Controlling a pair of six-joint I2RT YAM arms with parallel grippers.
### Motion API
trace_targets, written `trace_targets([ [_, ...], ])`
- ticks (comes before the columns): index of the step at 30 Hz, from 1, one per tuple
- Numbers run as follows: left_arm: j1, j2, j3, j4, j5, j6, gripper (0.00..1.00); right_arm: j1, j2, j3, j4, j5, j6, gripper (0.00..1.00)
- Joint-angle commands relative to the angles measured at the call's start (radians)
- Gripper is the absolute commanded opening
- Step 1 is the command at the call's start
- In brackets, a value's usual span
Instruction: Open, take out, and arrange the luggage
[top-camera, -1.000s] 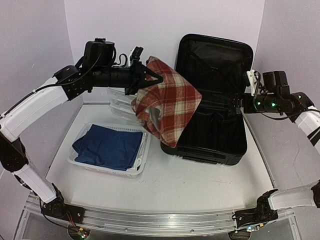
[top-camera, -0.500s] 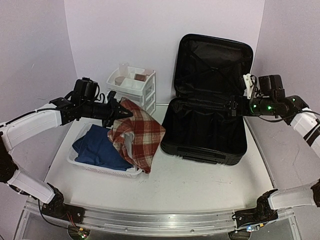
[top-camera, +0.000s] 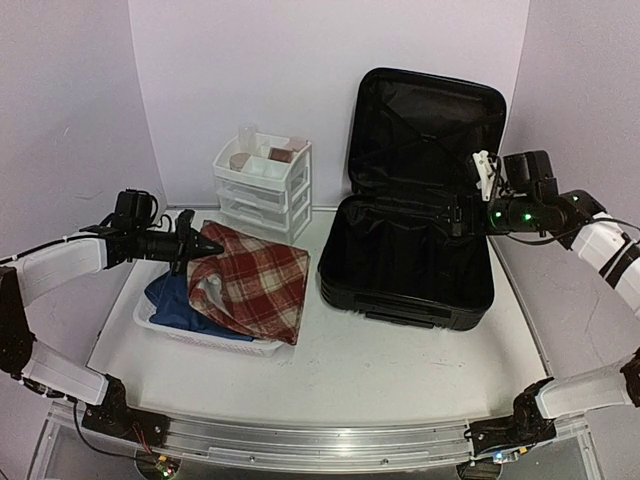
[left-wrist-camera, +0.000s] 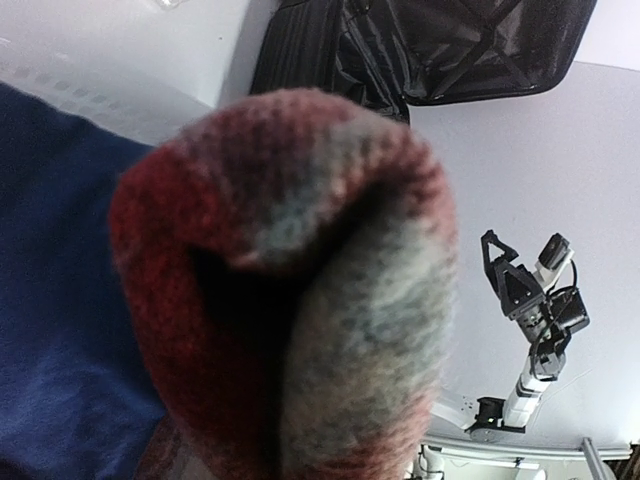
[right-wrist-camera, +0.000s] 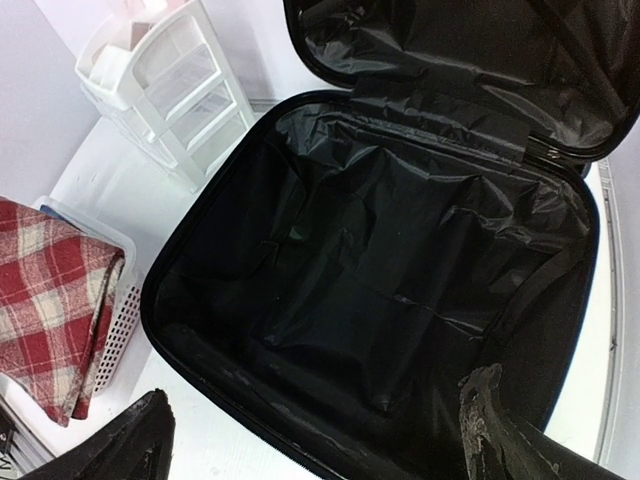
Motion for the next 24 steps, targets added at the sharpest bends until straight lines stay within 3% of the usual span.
trace_targets([
  [1,0.065,-0.001,0.028,-0.159,0.098,0.233,0.00,0.025,0.022,0.003,0.048,0.019,-0.010,0.98],
  [10,0.223,0.132,0.106,-0.478,0.070,0.628,0.00,0.059,0.058,0.015,0.037,0.052,-0.035,0.98],
  [24,0.223,0.313,0.313,-0.498,0.002,0.768,0.00,0.083,0.112,0.016,0.033,0.082,-0.060,0.98],
])
